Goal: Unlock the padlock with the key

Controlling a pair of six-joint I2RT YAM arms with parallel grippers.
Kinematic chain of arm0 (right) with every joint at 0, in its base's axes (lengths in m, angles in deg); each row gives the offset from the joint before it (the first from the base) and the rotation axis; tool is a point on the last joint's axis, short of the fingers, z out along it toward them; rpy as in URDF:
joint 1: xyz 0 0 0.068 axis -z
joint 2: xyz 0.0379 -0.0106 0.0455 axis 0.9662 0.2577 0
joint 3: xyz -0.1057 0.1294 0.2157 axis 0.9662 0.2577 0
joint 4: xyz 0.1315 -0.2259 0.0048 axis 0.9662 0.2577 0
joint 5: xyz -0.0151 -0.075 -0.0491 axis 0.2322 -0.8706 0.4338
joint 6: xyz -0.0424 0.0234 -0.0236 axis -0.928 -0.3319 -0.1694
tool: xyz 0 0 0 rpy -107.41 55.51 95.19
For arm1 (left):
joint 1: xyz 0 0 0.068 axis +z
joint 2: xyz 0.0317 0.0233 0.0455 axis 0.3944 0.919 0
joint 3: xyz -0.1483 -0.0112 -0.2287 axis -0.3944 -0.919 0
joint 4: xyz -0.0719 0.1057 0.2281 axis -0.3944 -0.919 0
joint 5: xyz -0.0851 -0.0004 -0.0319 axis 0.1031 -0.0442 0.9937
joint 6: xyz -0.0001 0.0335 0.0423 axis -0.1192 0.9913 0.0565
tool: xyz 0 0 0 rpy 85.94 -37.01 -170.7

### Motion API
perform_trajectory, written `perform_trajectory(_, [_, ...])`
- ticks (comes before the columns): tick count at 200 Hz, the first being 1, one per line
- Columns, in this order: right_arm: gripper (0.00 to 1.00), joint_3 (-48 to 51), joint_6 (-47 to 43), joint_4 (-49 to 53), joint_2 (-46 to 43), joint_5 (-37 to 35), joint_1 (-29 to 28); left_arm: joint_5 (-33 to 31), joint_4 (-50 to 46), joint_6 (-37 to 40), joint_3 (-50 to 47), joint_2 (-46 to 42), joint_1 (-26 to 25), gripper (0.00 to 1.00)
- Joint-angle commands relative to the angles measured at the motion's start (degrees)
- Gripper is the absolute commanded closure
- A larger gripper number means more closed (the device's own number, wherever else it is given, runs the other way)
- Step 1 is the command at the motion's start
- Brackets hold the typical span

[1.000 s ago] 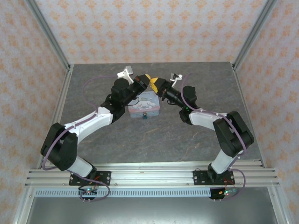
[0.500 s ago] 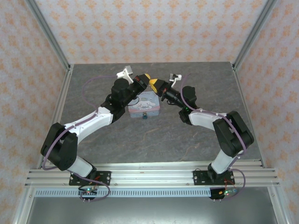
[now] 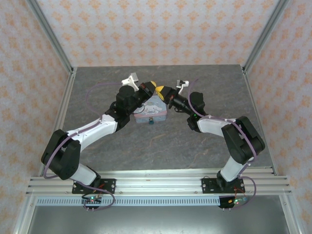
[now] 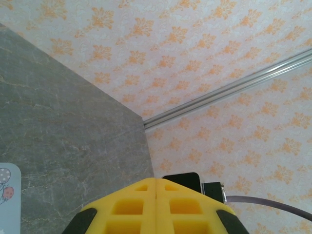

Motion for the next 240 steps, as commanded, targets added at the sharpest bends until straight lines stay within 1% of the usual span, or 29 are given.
perform_trajectory(1, [1.0, -0.15, -1.63, -1.92, -0.65, -1.69, 1.03, -1.13, 0.69, -0.47, -0.91, -2.0, -0.06, 1.0])
perform_trajectory(18, [1.0, -0.34, -2.61, -0.69, -0.84, -0.86, 1.02, -1.22, -0.84, -0.74, -0.44, -2.0, -0.06, 1.0])
perform_trajectory(22, [1.0, -0.31, -3.11, -0.02, -1.08, -0.62, 1.09, -1.41, -1.53, -0.75, -0.24, -2.07, -0.1, 0.97])
perform_trajectory(30, [1.0, -0.27, -4.54, 1.79, -1.63, -0.17, 1.13, -1.93, -2.92, -0.67, 0.03, -2.45, -0.06, 0.84])
perform_trajectory(39, [1.0, -0.05, -6.55, 4.46, -2.6, 0.21, 1.12, -2.59, -4.8, -0.62, 0.31, -3.06, 0.02, 0.64])
perform_trajectory(44, [1.0, 0.02, -8.02, 6.34, -3.28, 0.54, 1.14, -2.98, -5.81, -0.58, 0.47, -3.47, 0.11, 0.54])
perform_trajectory(52, [1.0, 0.17, -10.26, 9.5, -4.36, 0.73, 1.21, -3.45, -7.7, -0.41, 0.82, -4.19, 0.27, 0.41])
perform_trajectory(60, [1.0, 0.3, -12.22, 12.28, -5.43, 0.96, 1.31, -3.8, -9.47, -0.32, 1.11, -4.97, 0.46, 0.32])
perform_trajectory(66, [1.0, 0.46, -13.54, 13.78, -6.14, 1.19, 1.52, -3.89, -10.85, -0.38, 1.27, -5.54, 0.81, 0.28])
perform_trajectory(83, [1.0, 0.75, -16.08, 17.4, -7.61, 1.83, 1.92, -3.35, -14.81, -0.58, 1.89, -7.09, 1.84, 0.19])
perform_trajectory(112, [1.0, 0.68, -21.7, 25.28, -9.74, 2.89, 2.53, -0.32, -24.3, 1.03, 3.16, -9.97, 3.69, 0.09])
perform_trajectory(118, [1.0, 0.53, -23.26, 27.58, -10.17, 3.07, 2.58, 0.37, -26.86, 1.9, 3.43, -10.67, 3.93, 0.02])
perform_trajectory(127, [1.0, 0.1, -26.23, 31.73, -10.93, 3.09, 2.68, 0.86, -30.84, 3.61, 3.81, -11.71, 4.23, 0.0])
perform_trajectory(148, [1.0, -0.89, -31.72, 40.04, -11.98, 2.47, 2.95, 0.46, -42.08, 8.98, 5.31, -13.53, 4.25, 0.0])
perform_trajectory(159, [1.0, -1.43, -32.98, 41.92, -11.59, 2.41, 3.16, 0.26, -46.03, 11.33, 4.84, -14.26, 4.24, 0.0])
perform_trajectory(175, [1.0, -2.1, -33.67, 42.82, -10.29, 2.79, 3.28, 1.26, -49.13, 14.0, 2.85, -14.75, 4.18, 0.0])
perform_trajectory(188, [1.0, -2.82, -33.64, 42.55, -8.71, 3.23, 3.36, 2.46, -49.23, 14.9, -0.26, -14.87, 3.88, 0.0])
perform_trajectory(210, [1.0, -3.71, -32.87, 41.11, -6.21, 3.83, 3.42, 2.51, -47.47, 15.77, -6.38, -14.7, 2.58, 0.0])
perform_trajectory(228, [1.0, -4.08, -31.33, 38.52, -4.36, 4.78, 3.75, 3.29, -42.22, 15.73, -11.24, -14.07, 1.21, 0.02])
perform_trajectory(240, [1.0, -4.01, -30.01, 36.44, -3.1, 5.14, 3.98, 4.28, -37.92, 16.04, -13.51, -13.24, 0.14, 0.06])
